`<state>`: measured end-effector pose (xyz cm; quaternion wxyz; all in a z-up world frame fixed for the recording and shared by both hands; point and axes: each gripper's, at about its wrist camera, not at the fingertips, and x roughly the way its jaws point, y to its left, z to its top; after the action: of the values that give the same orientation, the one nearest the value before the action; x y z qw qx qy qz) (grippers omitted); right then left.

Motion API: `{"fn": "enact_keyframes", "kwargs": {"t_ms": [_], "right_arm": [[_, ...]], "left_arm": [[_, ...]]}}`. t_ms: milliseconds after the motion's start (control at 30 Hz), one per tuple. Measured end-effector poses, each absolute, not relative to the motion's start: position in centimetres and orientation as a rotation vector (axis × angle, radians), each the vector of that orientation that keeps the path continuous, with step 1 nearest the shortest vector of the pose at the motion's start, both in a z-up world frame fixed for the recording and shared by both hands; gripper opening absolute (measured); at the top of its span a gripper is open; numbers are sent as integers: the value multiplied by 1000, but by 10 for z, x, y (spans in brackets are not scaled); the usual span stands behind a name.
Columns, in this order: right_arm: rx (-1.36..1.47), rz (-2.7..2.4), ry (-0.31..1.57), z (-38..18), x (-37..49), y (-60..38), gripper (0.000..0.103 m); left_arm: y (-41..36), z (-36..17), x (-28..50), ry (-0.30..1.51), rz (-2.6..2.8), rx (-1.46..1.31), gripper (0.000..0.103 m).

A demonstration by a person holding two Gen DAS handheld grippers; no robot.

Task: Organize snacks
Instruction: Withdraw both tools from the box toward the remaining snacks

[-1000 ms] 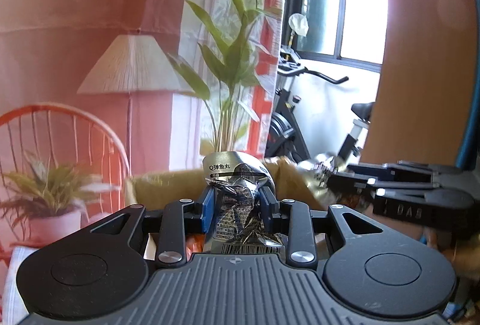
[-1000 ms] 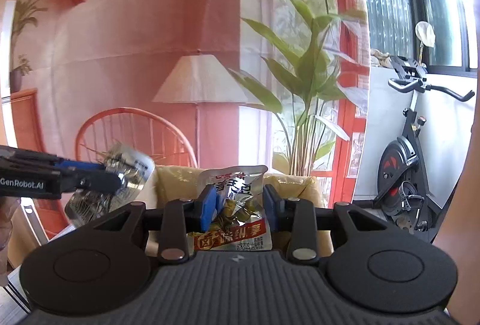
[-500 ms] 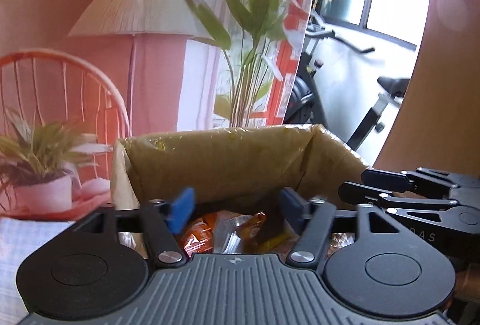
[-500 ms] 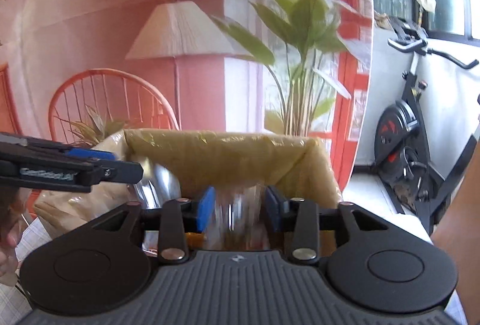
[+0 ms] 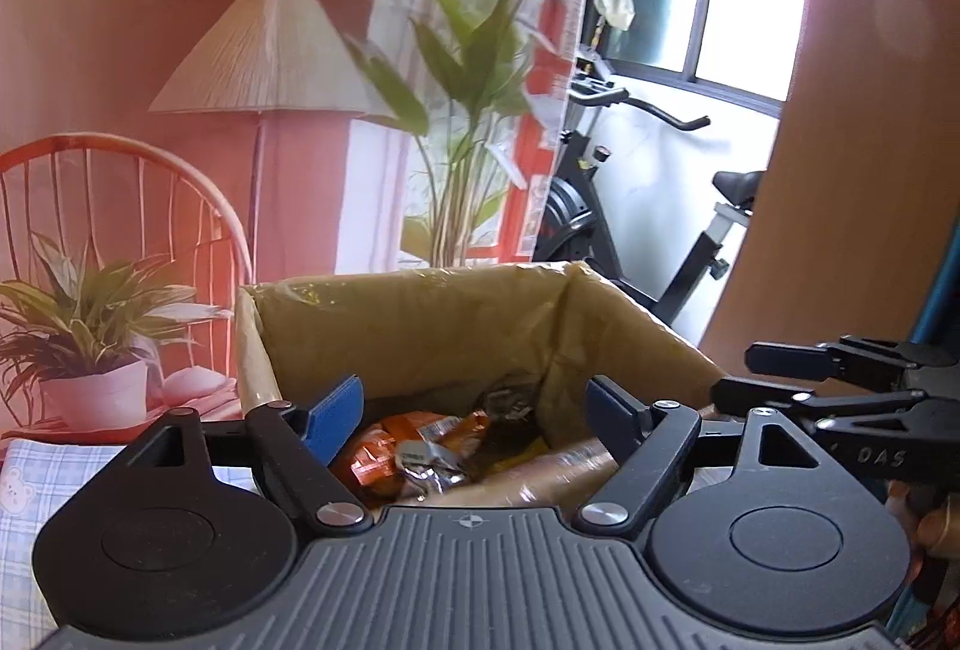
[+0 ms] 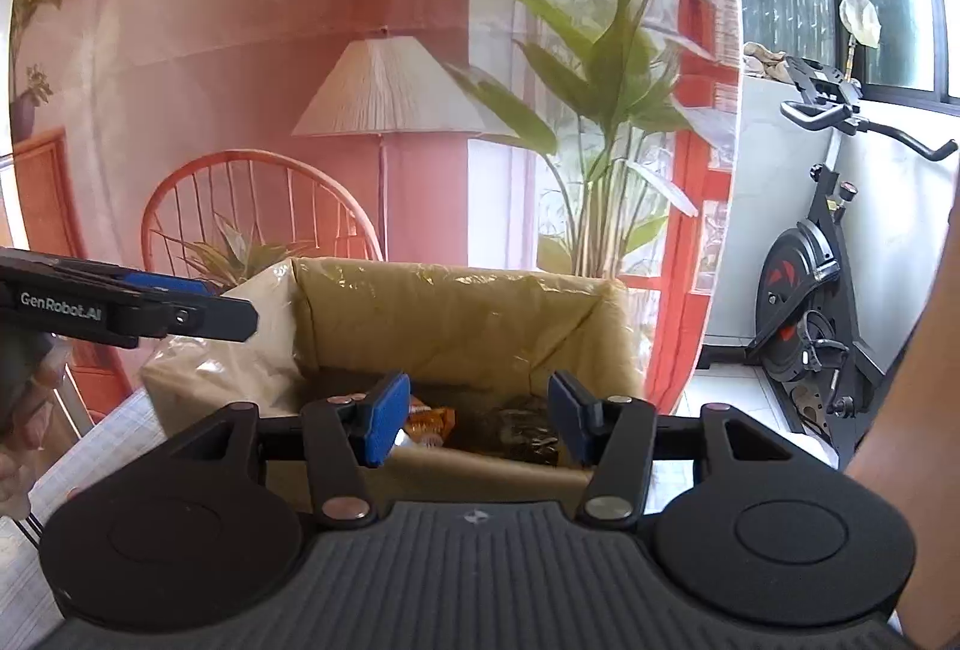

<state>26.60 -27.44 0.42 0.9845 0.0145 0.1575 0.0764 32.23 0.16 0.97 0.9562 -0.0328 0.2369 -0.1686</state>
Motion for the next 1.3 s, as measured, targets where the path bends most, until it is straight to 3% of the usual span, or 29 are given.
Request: {"fn": "enact_keyframes", "kwargs": {"t_ms": [133, 367, 433, 800, 1100, 1300], "right_arm": [[41, 141, 317, -1, 235, -285, 64], [38, 160, 388, -32, 200, -297, 99], [-13, 155, 422, -45, 195, -296, 103], [24, 41, 559, -113, 159, -308, 103], [199, 21, 602, -127, 145, -328, 103], [185, 19, 583, -124, 150, -326, 103]], "left_arm": [[3, 2, 304, 483, -370, -90, 86], [0, -20, 282, 521, -398, -106, 90], [-1, -29, 278, 538, -406, -137, 90], [-59, -75, 276, 637, -560, -121, 90], [-99, -111, 288, 729, -637, -106, 90], [-85, -119, 291, 737, -584, -112, 90]]}}
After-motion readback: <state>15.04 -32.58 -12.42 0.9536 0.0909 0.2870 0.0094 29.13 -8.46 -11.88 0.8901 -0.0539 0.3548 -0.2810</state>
